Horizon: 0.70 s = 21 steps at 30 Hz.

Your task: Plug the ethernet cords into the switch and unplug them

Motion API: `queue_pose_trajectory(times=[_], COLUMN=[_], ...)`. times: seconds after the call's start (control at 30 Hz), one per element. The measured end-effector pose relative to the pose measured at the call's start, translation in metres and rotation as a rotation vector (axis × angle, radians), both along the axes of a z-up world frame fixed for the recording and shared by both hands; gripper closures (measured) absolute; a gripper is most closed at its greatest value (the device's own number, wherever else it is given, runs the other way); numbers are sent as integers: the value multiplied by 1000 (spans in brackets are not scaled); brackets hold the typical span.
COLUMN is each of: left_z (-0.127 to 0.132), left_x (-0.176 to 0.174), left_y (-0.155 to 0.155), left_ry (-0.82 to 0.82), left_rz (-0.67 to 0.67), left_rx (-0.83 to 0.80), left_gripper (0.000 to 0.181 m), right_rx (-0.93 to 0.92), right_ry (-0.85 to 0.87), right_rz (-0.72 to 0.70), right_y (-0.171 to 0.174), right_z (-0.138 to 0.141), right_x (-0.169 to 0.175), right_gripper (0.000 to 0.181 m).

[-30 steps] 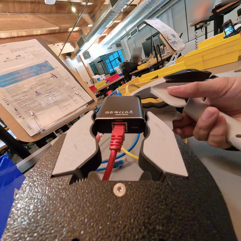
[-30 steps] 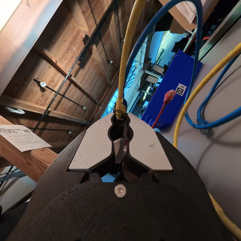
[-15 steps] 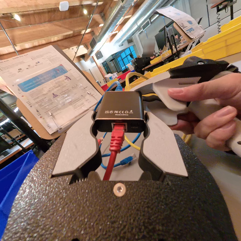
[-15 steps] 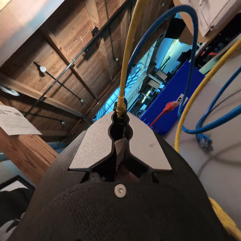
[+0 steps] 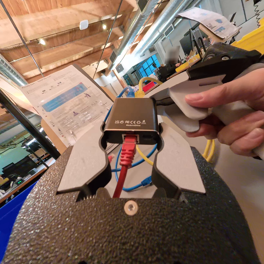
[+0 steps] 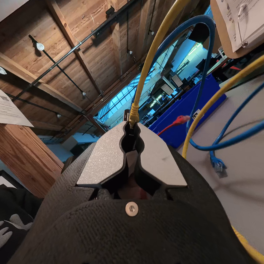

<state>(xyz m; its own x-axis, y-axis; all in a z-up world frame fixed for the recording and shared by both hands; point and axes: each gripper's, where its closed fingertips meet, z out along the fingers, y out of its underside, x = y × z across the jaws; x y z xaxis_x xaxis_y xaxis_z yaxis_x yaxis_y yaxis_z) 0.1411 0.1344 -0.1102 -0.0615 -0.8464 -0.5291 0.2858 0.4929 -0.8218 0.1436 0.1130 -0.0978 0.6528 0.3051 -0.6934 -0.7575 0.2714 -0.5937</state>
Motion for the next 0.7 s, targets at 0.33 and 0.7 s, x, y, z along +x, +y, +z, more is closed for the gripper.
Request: queue_pose_trajectory(times=[0.33,0.7], left_z=[-3,0], left_x=[1,-1], left_y=[2,32], left_ry=[35,12], left_rz=[-35,29], left_rx=[-77,-212], left_gripper=[113,113], right_rx=[9,-191], right_ry=[3,-448], right_rz=[9,-31], right_y=[1,-56], right_z=[0,43], right_x=[3,13], right_gripper=[173,174])
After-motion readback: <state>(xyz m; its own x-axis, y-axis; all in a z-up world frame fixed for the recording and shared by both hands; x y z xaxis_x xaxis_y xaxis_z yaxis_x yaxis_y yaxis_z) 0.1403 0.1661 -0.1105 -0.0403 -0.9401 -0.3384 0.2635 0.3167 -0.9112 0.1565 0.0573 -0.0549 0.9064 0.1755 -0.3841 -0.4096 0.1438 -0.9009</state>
